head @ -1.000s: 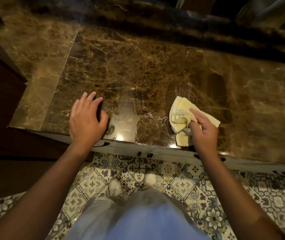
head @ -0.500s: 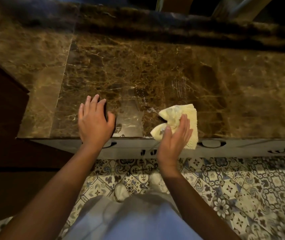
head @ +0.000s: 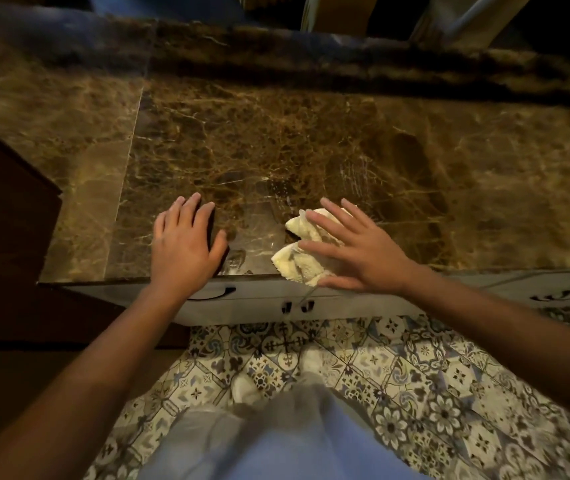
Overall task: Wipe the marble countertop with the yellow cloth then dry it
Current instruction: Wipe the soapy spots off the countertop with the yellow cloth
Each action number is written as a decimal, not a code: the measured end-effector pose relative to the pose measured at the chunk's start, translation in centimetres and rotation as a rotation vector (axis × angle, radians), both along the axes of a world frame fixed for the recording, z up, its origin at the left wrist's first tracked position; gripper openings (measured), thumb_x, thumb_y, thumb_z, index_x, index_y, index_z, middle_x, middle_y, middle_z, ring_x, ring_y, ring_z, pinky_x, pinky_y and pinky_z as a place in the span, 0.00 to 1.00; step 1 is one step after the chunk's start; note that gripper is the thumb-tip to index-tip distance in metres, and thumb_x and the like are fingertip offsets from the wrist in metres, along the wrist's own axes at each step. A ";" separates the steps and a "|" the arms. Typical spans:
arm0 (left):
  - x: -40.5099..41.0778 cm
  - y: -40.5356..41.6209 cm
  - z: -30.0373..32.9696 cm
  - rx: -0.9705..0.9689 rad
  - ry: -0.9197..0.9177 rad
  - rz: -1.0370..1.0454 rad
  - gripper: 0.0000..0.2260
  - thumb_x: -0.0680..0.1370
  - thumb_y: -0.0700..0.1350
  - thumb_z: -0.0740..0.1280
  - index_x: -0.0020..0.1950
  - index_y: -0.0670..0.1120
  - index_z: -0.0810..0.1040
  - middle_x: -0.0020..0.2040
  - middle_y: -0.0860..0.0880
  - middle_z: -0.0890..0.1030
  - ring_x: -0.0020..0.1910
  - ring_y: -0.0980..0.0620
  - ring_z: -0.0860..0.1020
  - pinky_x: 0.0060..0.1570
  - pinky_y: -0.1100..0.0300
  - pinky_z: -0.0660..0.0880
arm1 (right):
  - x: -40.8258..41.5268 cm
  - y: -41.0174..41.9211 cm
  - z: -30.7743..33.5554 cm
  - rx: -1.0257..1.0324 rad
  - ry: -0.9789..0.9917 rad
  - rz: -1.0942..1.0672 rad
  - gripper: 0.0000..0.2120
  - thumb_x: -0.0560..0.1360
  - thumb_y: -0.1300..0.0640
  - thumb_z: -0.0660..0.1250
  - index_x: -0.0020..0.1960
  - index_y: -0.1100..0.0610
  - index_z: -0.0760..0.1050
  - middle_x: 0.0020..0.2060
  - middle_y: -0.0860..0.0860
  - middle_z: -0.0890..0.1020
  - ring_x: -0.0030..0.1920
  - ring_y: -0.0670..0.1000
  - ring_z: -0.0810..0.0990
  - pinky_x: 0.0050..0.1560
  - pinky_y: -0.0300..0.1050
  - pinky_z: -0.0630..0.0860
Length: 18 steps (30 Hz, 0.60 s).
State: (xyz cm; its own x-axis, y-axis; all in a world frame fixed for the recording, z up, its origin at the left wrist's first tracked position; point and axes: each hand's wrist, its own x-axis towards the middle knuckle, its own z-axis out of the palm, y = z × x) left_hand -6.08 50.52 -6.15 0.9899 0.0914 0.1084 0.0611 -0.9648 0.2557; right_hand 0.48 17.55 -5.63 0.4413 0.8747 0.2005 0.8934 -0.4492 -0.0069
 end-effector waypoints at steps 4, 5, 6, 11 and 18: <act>0.2 0.3 -0.4 0.023 -0.031 -0.004 0.27 0.82 0.58 0.57 0.76 0.44 0.71 0.78 0.41 0.70 0.79 0.38 0.65 0.76 0.40 0.59 | 2.0 1.8 -1.2 -0.082 -0.002 0.195 0.36 0.78 0.31 0.64 0.81 0.47 0.63 0.82 0.61 0.59 0.82 0.66 0.52 0.79 0.69 0.52; 0.3 0.2 -0.6 0.022 -0.036 0.001 0.26 0.82 0.58 0.58 0.75 0.45 0.71 0.78 0.41 0.70 0.79 0.39 0.65 0.76 0.39 0.59 | 1.7 2.2 -1.6 -0.069 0.013 0.191 0.37 0.78 0.32 0.65 0.81 0.48 0.64 0.81 0.61 0.60 0.82 0.66 0.53 0.79 0.69 0.52; 0.4 0.2 -0.8 0.022 -0.039 0.009 0.26 0.82 0.58 0.59 0.75 0.45 0.72 0.78 0.41 0.70 0.79 0.39 0.65 0.76 0.39 0.59 | 1.3 2.6 -2.0 -0.053 0.024 0.165 0.37 0.78 0.32 0.65 0.81 0.49 0.64 0.81 0.62 0.60 0.82 0.66 0.53 0.79 0.69 0.53; 0.8 0.3 -1.2 0.024 -0.045 0.032 0.25 0.81 0.58 0.59 0.74 0.47 0.71 0.78 0.43 0.70 0.80 0.40 0.64 0.76 0.40 0.60 | -0.9 4.7 -2.9 -0.052 0.034 -0.088 0.41 0.78 0.29 0.59 0.82 0.50 0.59 0.82 0.62 0.57 0.83 0.64 0.51 0.79 0.68 0.53; 0.8 0.2 -1.3 0.027 -0.039 0.035 0.25 0.81 0.58 0.60 0.74 0.47 0.71 0.78 0.42 0.70 0.80 0.41 0.64 0.76 0.40 0.60 | -3.3 9.1 -3.1 0.031 0.088 -0.462 0.50 0.73 0.21 0.55 0.84 0.52 0.53 0.84 0.60 0.51 0.84 0.60 0.46 0.80 0.68 0.46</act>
State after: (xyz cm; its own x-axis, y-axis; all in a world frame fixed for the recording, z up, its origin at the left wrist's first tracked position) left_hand -5.27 50.72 -7.49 0.9811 0.1227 0.1493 0.0858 -0.9688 0.2323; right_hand -2.82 26.70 -8.72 0.7993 0.5770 0.1680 0.5956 -0.7978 -0.0935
